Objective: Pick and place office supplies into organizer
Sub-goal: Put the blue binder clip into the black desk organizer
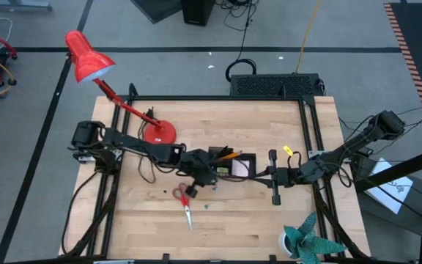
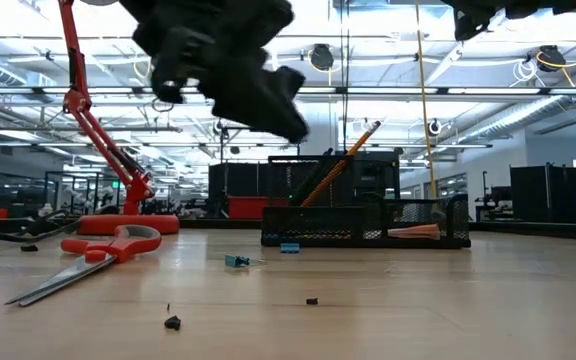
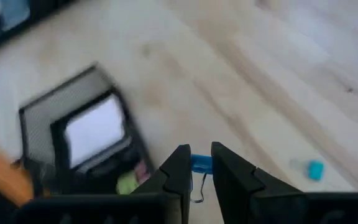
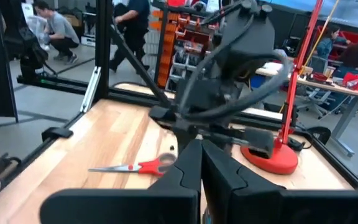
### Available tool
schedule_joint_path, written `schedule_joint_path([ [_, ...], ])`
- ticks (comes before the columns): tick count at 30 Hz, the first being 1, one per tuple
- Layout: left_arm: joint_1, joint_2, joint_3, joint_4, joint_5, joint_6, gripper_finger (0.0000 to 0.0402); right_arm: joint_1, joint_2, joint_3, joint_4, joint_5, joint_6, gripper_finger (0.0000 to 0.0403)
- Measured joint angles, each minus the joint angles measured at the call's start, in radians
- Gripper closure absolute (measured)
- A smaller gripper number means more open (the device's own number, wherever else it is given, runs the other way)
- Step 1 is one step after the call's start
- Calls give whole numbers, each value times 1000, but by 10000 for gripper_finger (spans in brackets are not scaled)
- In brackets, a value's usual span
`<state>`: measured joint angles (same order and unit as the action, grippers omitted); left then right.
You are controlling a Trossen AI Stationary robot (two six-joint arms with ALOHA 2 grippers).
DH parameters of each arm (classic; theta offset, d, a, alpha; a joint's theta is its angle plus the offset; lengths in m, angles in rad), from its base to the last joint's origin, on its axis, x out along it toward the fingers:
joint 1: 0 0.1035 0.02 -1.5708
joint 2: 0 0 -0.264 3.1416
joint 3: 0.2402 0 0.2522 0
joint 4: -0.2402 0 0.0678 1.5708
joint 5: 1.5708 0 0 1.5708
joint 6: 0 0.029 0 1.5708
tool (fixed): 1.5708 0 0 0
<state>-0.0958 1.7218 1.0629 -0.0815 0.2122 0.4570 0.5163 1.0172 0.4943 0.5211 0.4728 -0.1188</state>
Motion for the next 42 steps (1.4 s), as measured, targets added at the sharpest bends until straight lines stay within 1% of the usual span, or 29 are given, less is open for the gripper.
schedule_joint_path([
  [2,-2,-2,10,-32,-53,-34,341,0,0,1,5,1,1,402],
  [4,-5,11,22,10,-107,-46,343,0,0,1,4,0,1,401],
  [6,-11,14,17,0,-178,-65,346,0,0,1,7,0,1,401],
  [9,-21,33,19,32,-286,-100,346,0,0,1,6,-1,1,402],
  [11,-26,39,19,37,-316,-105,343,0,0,1,6,-1,1,402],
  [14,-28,48,18,2,-319,-115,341,0,0,1,6,-1,1,401],
  [21,-24,95,21,27,-355,-127,343,0,0,1,12,-2,-5,402],
  [23,-22,111,17,0,-361,-134,339,0,0,1,22,-2,-6,401],
  [28,-20,119,18,9,-404,-157,317,0,0,1,22,-2,-6,399],
  [35,-16,119,18,3,-406,-171,267,0,0,1,28,-2,-5,399],
  [39,-22,110,18,7,-407,-105,250,0,0,1,22,-3,-6,399],
  [42,-53,52,21,3,-453,-66,251,0,0,1,20,-3,-6,399],
])
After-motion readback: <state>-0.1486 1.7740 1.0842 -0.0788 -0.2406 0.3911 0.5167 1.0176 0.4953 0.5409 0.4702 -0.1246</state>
